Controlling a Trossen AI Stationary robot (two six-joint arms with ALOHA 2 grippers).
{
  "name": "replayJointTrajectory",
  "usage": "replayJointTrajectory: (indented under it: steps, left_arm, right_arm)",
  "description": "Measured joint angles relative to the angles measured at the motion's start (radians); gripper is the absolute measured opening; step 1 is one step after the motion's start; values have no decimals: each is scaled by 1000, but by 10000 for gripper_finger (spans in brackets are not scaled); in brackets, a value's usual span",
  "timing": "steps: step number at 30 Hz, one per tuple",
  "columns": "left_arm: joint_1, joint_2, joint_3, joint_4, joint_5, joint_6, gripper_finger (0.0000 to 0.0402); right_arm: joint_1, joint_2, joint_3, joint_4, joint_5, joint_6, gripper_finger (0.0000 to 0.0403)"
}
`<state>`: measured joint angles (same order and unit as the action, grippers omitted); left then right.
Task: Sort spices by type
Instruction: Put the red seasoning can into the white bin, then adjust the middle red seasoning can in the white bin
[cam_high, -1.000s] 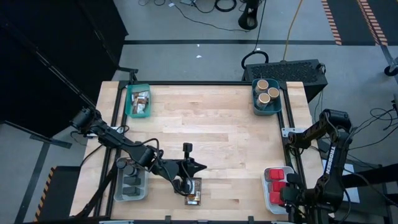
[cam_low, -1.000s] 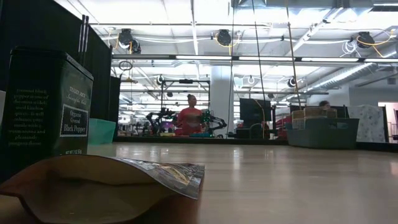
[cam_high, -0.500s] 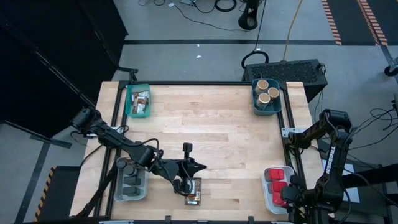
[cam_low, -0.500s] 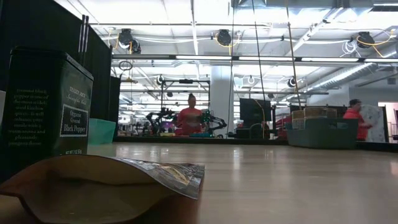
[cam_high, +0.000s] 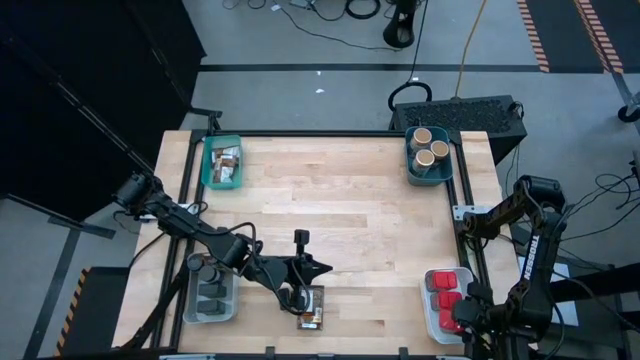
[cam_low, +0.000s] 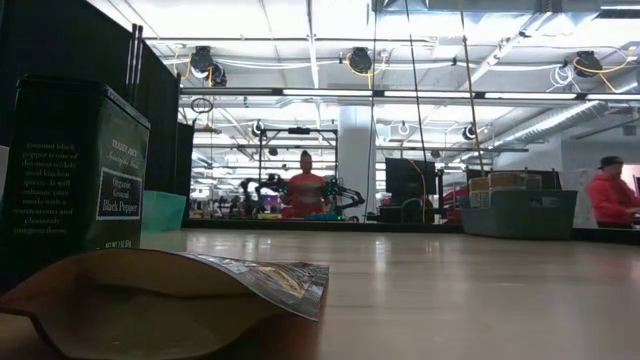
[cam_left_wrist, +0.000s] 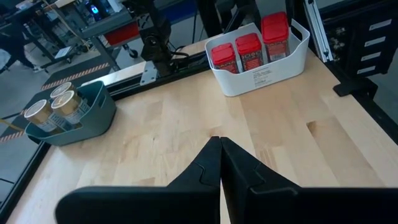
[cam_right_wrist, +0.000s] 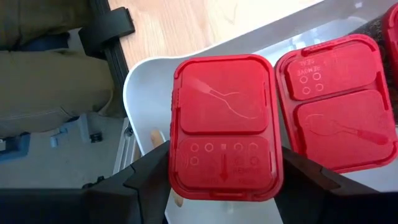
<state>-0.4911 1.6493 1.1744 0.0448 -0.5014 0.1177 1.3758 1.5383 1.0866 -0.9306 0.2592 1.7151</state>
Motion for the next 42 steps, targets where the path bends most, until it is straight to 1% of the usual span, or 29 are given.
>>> replayJointTrajectory:
  steps: [3, 9, 14, 20, 23, 25, 27, 33, 34, 37, 39, 42]
  left_arm:
    - [0, 0, 0, 0, 0, 0, 6]
    - [0, 0, 0, 0, 0, 1, 6]
    - [0, 0, 0, -1, 0, 6, 6]
    - [0, 0, 0, 0, 0, 51, 6]
    - [0, 0, 0, 0, 0, 59, 6]
    - [0, 0, 0, 0, -1, 70, 6]
    - [0, 0, 0, 0, 0, 73, 6]
    - [0, 0, 0, -1, 0, 82, 6]
    - [0, 0, 0, -1, 0, 82, 6]
    - [0, 0, 0, -1, 0, 82, 6]
    - [0, 0, 0, -1, 0, 82, 6]
    - [0, 0, 0, -1, 0, 82, 6]
  right_arm:
    - [0, 0, 0, 8, -1, -17, 226]
    - [0, 0, 0, 47, -2, -102, 226]
    - [0, 0, 0, 50, 4, -106, 226]
    - [-2, 0, 0, 51, 4, -112, 226]
    - [-14, -1, 0, 21, 0, -57, 229]
    - [-20, -1, 0, -17, 0, -16, 236]
    - [-22, -1, 0, -21, -2, -11, 248]
    - [-22, -1, 0, -20, -5, -85, 287]
    - [-22, -2, 0, -16, -17, -104, 290]
    - [-22, -9, 0, -17, -103, -154, 294]
    - [-22, -20, 0, -19, -150, -133, 294]
    - [-22, -43, 0, -15, -162, -78, 290]
